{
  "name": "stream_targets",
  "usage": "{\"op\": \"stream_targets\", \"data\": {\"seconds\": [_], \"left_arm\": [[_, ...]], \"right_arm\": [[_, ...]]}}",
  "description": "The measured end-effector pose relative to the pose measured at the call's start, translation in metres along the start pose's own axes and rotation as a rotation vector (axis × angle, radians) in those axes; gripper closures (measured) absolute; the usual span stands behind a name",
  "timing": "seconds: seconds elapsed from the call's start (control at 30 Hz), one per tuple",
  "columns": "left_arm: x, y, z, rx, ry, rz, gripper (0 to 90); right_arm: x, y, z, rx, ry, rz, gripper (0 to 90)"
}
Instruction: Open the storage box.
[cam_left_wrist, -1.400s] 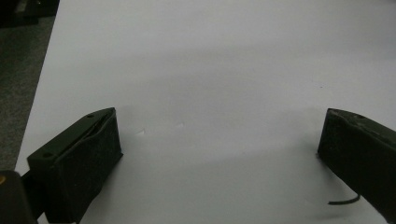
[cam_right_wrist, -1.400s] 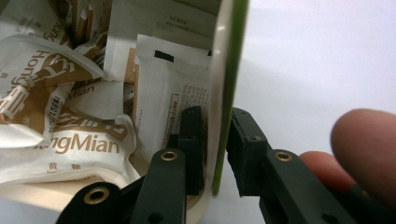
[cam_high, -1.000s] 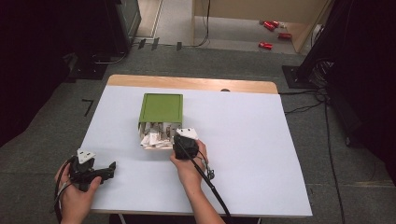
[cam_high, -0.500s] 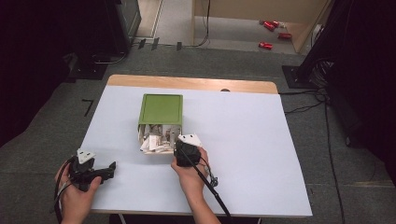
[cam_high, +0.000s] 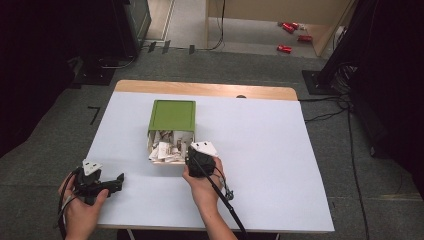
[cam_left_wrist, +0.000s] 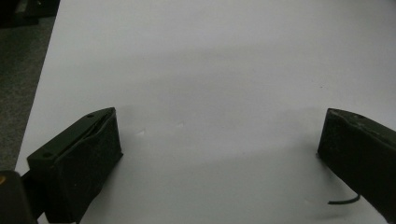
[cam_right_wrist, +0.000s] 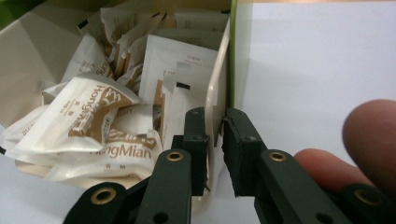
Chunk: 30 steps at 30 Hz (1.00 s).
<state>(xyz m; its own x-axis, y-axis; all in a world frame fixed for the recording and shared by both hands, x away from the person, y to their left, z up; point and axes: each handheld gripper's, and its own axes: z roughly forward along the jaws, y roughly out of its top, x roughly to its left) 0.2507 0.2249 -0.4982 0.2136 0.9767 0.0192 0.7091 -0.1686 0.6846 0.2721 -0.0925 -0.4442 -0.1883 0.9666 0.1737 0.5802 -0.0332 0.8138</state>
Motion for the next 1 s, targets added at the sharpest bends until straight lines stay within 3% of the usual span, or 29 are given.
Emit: {"op": "stream_targets", "data": {"seconds": [0.57, 1.0], "left_arm": [[0.000, 0.000, 0.000, -0.001, 0.000, -0.002, 0.0], [0.000, 0.000, 0.000, 0.001, 0.000, 0.001, 0.0]], "right_arm": [[0.007, -0.001, -0.008, 0.015, -0.033, -0.006, 84.5], [0.012, -0.017, -0.029, 0.004, -0.033, 0.022, 84.7]]}}
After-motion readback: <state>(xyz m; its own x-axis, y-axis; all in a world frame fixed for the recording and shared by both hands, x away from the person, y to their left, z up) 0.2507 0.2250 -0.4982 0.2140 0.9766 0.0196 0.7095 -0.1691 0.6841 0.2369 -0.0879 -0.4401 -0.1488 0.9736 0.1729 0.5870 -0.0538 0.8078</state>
